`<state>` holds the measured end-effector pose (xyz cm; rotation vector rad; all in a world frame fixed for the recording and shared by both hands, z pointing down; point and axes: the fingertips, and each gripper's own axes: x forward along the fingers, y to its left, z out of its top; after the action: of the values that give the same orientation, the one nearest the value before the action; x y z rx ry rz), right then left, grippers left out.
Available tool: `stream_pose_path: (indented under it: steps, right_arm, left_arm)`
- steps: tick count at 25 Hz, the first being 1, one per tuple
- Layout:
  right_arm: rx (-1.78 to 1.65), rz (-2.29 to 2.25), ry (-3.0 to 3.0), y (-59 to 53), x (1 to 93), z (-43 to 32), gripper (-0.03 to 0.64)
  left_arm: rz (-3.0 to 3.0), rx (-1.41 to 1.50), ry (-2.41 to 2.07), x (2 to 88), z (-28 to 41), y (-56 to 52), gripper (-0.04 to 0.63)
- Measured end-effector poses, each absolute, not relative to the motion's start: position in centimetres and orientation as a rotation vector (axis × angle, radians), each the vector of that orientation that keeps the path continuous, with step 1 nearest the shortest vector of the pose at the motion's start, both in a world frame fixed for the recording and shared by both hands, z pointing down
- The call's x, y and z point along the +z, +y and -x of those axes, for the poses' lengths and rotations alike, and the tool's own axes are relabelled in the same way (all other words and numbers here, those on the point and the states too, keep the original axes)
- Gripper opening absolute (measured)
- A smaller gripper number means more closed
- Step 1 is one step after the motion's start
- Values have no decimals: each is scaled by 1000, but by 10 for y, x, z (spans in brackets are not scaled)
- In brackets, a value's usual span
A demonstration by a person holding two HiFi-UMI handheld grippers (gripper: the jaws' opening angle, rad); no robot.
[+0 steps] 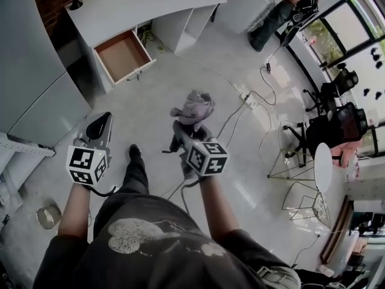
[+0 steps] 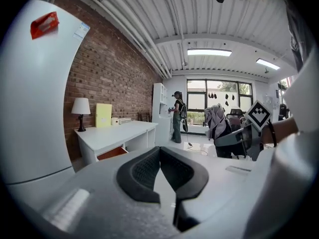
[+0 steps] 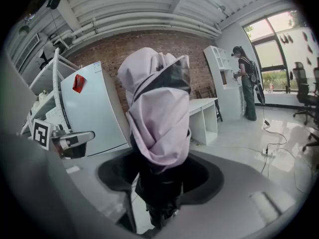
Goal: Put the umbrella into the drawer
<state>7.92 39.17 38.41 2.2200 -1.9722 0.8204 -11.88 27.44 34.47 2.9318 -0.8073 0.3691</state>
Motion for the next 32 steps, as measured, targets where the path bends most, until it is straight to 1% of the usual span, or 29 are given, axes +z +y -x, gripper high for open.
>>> stream_pose_path:
  steps: [6, 11, 19, 29, 32]
  right_arm:
    - [821, -2169, -1941, 304, 381, -128, 236]
    - [808, -2126, -1970, 214, 377, -152, 236]
    - [838, -2049, -1998, 114, 388, -155, 236]
    - [851, -1800, -2082, 27, 418, -152, 238]
    - [832, -1680, -2125, -6, 431, -154, 238]
  left_arm:
    - [-2895, 396, -691, 361, 47, 197, 11]
    - [-2908, 385, -712, 353, 24, 116, 11]
    - [-2809, 381, -883, 361, 54, 22, 11]
    - [-2622, 432, -1188, 380, 102, -23, 11]
    - [-2547, 438, -1303, 385, 105, -39, 11]
